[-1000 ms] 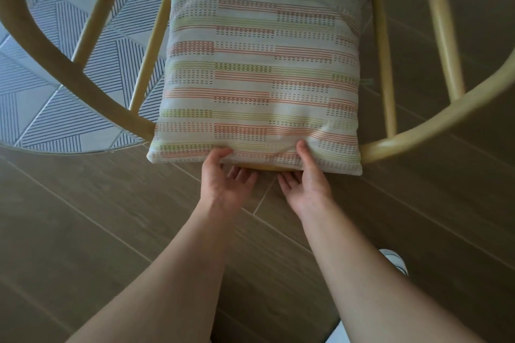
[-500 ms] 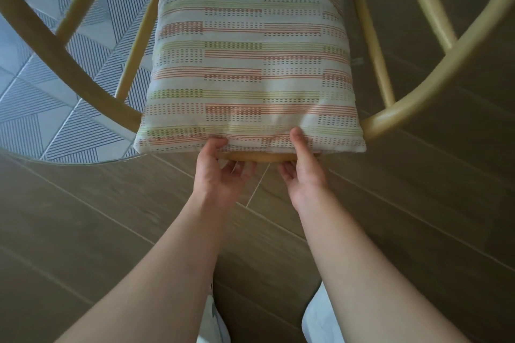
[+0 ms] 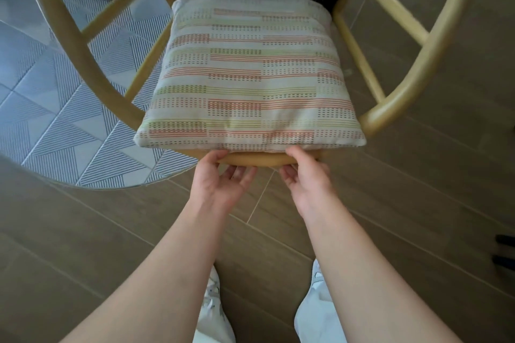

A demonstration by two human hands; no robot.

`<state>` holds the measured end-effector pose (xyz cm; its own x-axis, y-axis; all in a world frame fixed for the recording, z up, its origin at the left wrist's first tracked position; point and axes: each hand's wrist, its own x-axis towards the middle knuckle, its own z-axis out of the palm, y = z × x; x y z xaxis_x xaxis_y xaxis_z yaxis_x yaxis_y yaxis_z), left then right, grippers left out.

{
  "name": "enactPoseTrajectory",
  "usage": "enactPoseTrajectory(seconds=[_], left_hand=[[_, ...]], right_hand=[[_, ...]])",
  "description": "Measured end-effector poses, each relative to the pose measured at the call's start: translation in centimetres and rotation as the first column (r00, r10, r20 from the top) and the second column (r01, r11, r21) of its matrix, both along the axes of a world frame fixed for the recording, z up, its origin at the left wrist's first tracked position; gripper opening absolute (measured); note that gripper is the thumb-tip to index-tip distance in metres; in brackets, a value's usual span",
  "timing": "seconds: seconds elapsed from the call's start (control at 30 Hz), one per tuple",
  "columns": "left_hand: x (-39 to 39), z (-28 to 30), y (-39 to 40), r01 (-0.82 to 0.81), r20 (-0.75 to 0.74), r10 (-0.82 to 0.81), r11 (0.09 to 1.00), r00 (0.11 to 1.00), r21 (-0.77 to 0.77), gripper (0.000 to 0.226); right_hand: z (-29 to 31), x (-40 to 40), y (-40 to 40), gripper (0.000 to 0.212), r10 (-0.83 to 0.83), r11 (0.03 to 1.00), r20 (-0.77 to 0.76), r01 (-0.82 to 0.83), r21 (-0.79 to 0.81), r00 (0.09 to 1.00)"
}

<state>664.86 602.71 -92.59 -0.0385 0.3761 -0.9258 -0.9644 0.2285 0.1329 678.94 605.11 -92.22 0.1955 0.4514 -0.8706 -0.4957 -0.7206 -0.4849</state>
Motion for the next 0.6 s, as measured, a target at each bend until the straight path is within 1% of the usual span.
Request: enactPoseTrajectory(seconds=[0.07,0.13,0.33,0.4,0.5,0.6], left_hand=[[-0.2,1.7,0.9,0.043,-0.008,-0.043,0.999,0.999,0.002,0.022],[-0.5,3.1,1.8,0.08,-0.033,-0.08,0.997,0.996,0.005,0.012],[-1.1,6.9,5.1,0.099,-0.065,-0.097,0.995,0.993,0.023,0.01],[-1.3,8.6,6.3,0.117,-0.08,-0.113,0.992,0.99,0.04,0.015],[-1.6,11.0,8.1,0.144,-0.125,-0.135,0.987,0.983,0.068,0.035],[-2.0,13.4,10.3,0.2,-0.192,-0.181,0.976,0.965,0.082,0.041]], right_hand=[[1.6,-0.1,0.8,0.016,-0.001,1.0,0.023,0.001,-0.011,1.0],[3.1,-0.2,1.7,0.017,0.003,1.0,0.05,-0.002,-0.017,0.999],[7.2,-0.5,4.6,0.018,0.032,0.999,0.117,-0.031,-0.004,0.993],[8.9,-0.5,5.9,0.021,0.036,0.999,0.128,-0.037,0.007,0.991],[11.4,-0.7,7.7,0.02,0.032,0.999,0.128,-0.036,0.031,0.991],[14.1,-1.1,9.9,0.021,0.029,0.998,0.13,-0.037,0.058,0.991]])
